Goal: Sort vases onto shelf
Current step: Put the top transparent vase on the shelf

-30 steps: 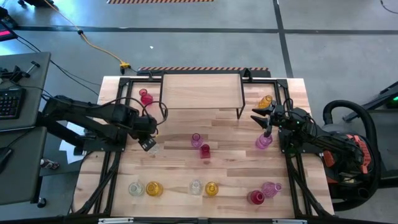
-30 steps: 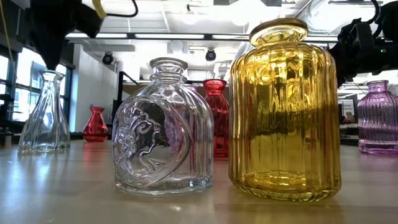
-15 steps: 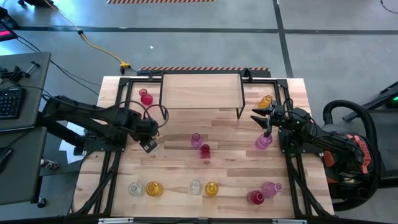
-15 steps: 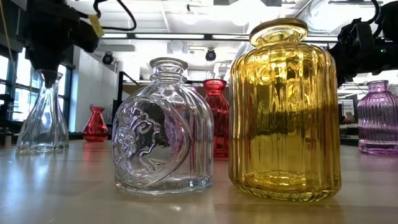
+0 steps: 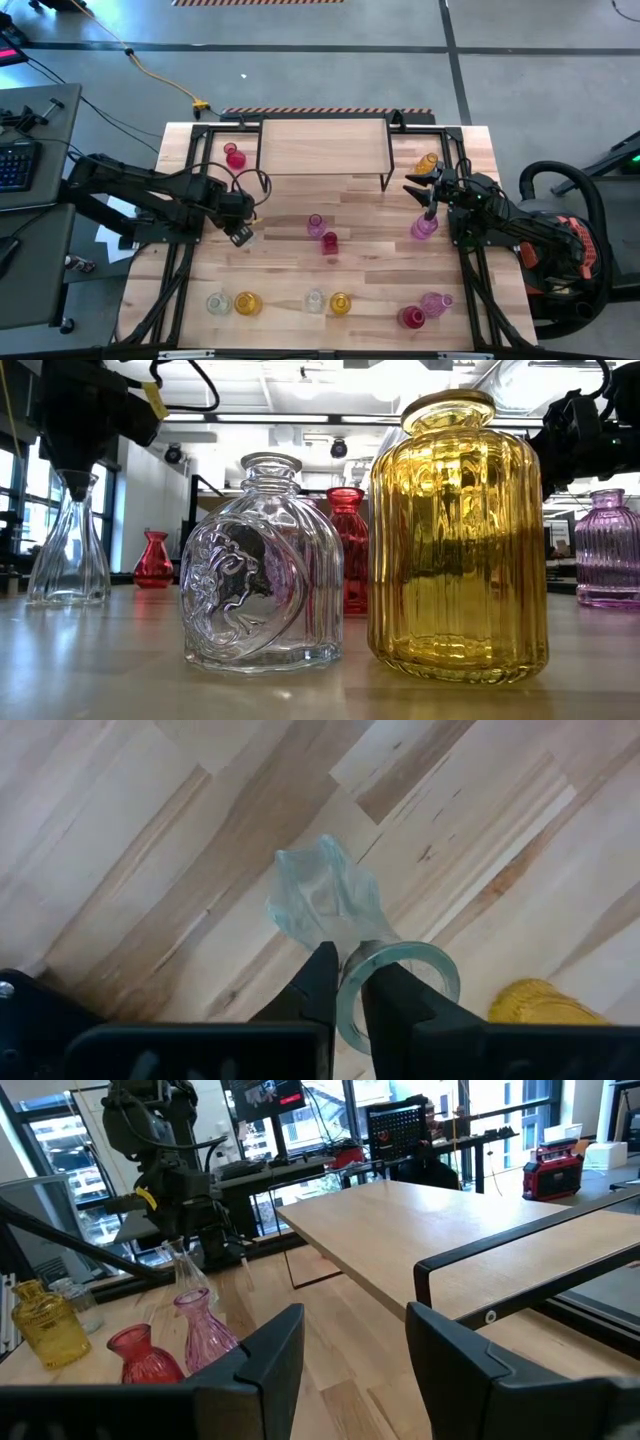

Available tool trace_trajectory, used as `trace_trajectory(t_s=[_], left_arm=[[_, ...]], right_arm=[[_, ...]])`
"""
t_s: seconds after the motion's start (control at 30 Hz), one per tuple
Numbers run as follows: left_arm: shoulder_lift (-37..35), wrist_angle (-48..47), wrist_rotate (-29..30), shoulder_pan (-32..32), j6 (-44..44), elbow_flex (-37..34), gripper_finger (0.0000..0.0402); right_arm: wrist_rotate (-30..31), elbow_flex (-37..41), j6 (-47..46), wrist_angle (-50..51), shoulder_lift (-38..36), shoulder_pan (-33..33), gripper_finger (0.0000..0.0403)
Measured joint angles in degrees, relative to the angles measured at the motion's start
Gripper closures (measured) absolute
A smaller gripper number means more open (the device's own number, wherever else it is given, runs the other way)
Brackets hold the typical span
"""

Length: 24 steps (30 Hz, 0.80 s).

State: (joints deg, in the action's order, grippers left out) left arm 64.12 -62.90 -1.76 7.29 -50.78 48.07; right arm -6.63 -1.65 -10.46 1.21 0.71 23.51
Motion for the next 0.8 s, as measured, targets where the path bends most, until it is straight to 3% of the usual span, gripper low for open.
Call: trace_trajectory(t_s=[0.4,0.8], left_arm=[[-0.3,-0.9,-0.6,0.0,0.0,0.8,0.0385],[-0.3,-8.3,0.8,-0.2,3.3,12.1,0.0382]], right_arm=[[0.0,0.0,0.0,0.0,0.0,0.0,0.0242],[-0.1,0.0,0.0,0.0,0.0,0.0,0.0242]])
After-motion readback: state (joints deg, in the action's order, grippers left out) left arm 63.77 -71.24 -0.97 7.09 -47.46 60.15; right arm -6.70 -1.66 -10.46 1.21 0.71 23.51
